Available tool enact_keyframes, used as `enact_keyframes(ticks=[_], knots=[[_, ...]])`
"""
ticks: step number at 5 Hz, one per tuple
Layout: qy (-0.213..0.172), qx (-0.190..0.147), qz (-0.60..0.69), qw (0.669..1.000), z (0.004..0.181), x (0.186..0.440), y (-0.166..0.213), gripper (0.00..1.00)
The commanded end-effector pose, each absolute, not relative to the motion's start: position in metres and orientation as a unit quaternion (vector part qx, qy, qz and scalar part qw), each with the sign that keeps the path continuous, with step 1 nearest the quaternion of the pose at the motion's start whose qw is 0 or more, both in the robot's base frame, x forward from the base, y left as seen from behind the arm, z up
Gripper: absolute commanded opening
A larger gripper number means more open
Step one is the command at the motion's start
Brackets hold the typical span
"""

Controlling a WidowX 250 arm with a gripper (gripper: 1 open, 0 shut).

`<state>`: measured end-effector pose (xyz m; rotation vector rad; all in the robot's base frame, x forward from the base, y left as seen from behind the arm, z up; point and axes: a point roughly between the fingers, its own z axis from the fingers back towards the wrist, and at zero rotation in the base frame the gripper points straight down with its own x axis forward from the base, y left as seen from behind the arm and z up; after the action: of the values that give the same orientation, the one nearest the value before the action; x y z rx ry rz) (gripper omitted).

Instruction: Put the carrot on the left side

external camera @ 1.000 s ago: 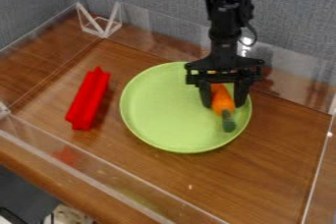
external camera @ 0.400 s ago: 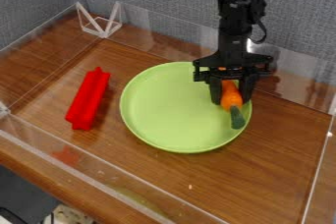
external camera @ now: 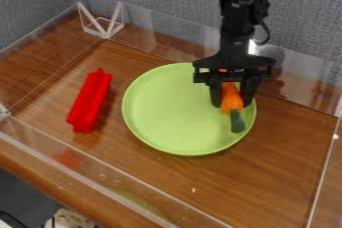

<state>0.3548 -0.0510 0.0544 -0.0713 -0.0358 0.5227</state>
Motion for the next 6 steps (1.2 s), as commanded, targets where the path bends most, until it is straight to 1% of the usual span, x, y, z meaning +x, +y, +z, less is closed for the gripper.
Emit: enact_keyframes(ticks=[1,2,4,6], knots=[[-0.06,-0.049,0.272,0.959,0.085,0.355,-0.043,0.0],[-0.066,-0.049,0.307,0.948,0.079,0.35,-0.043,0.0],[-0.072,-0.049,0.356,0.93,0.067,0.35,-0.049,0.0],[-0.072,-0.053,0.298,0.95,0.069,0.36,-0.047,0.0]])
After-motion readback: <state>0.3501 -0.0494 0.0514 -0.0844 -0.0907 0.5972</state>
